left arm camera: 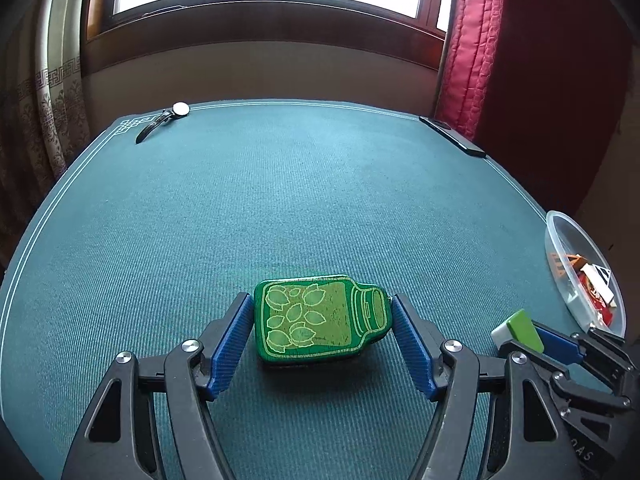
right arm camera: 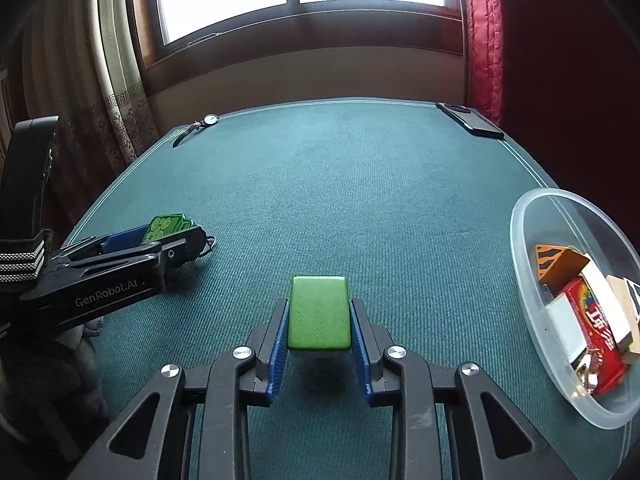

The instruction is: Organize rigid objects

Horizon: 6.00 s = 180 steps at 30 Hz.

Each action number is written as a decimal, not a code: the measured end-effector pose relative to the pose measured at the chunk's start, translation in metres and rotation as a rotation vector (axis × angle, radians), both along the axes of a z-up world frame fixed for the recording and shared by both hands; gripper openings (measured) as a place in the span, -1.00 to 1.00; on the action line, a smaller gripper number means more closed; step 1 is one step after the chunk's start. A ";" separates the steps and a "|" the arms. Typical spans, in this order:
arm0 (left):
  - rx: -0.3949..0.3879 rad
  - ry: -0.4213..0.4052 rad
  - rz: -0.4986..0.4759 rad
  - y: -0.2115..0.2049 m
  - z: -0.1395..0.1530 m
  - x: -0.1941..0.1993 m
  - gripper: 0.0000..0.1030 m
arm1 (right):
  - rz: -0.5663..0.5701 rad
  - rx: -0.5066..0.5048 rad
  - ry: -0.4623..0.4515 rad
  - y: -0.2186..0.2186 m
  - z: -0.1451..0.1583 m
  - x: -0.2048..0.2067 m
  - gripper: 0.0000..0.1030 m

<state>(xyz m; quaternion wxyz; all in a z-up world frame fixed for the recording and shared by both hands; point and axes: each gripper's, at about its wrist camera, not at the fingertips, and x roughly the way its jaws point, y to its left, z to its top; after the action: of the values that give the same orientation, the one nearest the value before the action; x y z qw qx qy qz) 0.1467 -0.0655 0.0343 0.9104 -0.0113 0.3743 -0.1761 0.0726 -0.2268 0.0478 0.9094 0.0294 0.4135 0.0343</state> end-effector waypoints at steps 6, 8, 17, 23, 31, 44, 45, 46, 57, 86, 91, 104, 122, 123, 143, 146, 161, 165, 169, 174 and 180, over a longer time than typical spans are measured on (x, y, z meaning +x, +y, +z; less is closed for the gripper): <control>-0.003 0.000 -0.020 -0.010 0.000 -0.011 0.36 | -0.058 0.021 -0.037 -0.029 0.015 -0.017 -0.41; 0.001 -0.001 -0.031 -0.014 0.000 -0.015 0.36 | -0.085 0.025 -0.051 -0.040 0.021 -0.023 -0.41; -0.001 0.004 -0.068 -0.036 0.000 -0.034 0.36 | -0.231 0.015 -0.124 -0.100 0.045 -0.037 -0.41; -0.008 0.014 -0.096 -0.053 0.002 -0.044 0.36 | -0.335 0.015 -0.153 -0.143 0.052 -0.044 -0.40; -0.023 0.024 -0.138 -0.077 0.008 -0.052 0.36 | -0.434 0.030 -0.148 -0.191 0.045 -0.043 -0.40; -0.016 0.013 -0.214 -0.122 0.025 -0.062 0.36 | -0.492 -0.025 -0.211 -0.208 0.043 -0.073 -0.03; -0.015 0.011 -0.223 -0.127 0.026 -0.063 0.36 | -0.495 -0.034 -0.217 -0.208 0.043 -0.076 -0.02; -0.012 0.009 -0.231 -0.132 0.028 -0.064 0.36 | -0.499 -0.041 -0.224 -0.207 0.043 -0.079 -0.01; -0.005 -0.002 -0.317 -0.181 0.041 -0.066 0.36 | -0.509 -0.053 -0.253 -0.212 0.042 -0.097 0.14; -0.040 0.013 -0.462 -0.264 0.038 -0.054 0.38 | -0.518 0.012 -0.232 -0.232 0.032 -0.100 0.28; -0.032 0.006 -0.449 -0.257 0.036 -0.055 0.38 | -0.508 0.006 -0.232 -0.229 0.033 -0.099 0.29; -0.010 0.019 -0.391 -0.254 0.027 -0.047 0.38 | -0.494 0.002 -0.227 -0.223 0.033 -0.100 0.36; 0.058 0.019 -0.307 -0.254 0.016 -0.031 0.50 | -0.468 -0.016 -0.228 -0.212 0.033 -0.098 0.62; 0.055 0.009 -0.306 -0.252 0.018 -0.034 0.55 | -0.468 -0.017 -0.231 -0.212 0.034 -0.099 0.68; 0.120 -0.176 -0.209 -0.221 0.051 -0.095 0.93 | -0.372 -0.050 -0.177 -0.187 0.030 -0.108 0.99; 0.128 -0.188 -0.201 -0.219 0.053 -0.100 0.93 | -0.367 -0.057 -0.179 -0.185 0.031 -0.111 0.99; 0.198 -0.211 -0.183 -0.227 0.056 -0.119 0.95 | -0.377 -0.079 -0.180 -0.186 0.033 -0.114 0.99; 0.207 -0.221 -0.182 -0.230 0.056 -0.123 0.95 | -0.388 -0.081 -0.169 -0.189 0.031 -0.113 0.99; 0.209 -0.224 -0.203 -0.233 0.055 -0.125 0.95 | -0.395 -0.085 -0.160 -0.190 0.030 -0.113 0.99; 0.225 -0.225 -0.207 -0.236 0.054 -0.128 0.95 | -0.401 -0.097 -0.153 -0.191 0.028 -0.112 0.99; 0.241 -0.225 -0.207 -0.237 0.052 -0.129 0.95 | -0.416 -0.125 -0.136 -0.192 0.026 -0.111 0.99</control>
<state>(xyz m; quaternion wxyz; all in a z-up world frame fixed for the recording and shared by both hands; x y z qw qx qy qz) 0.0181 -0.3028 0.0868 0.9184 0.1559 0.2875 -0.2228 -0.0379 -0.4191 0.0741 0.9227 0.0550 0.3377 -0.1777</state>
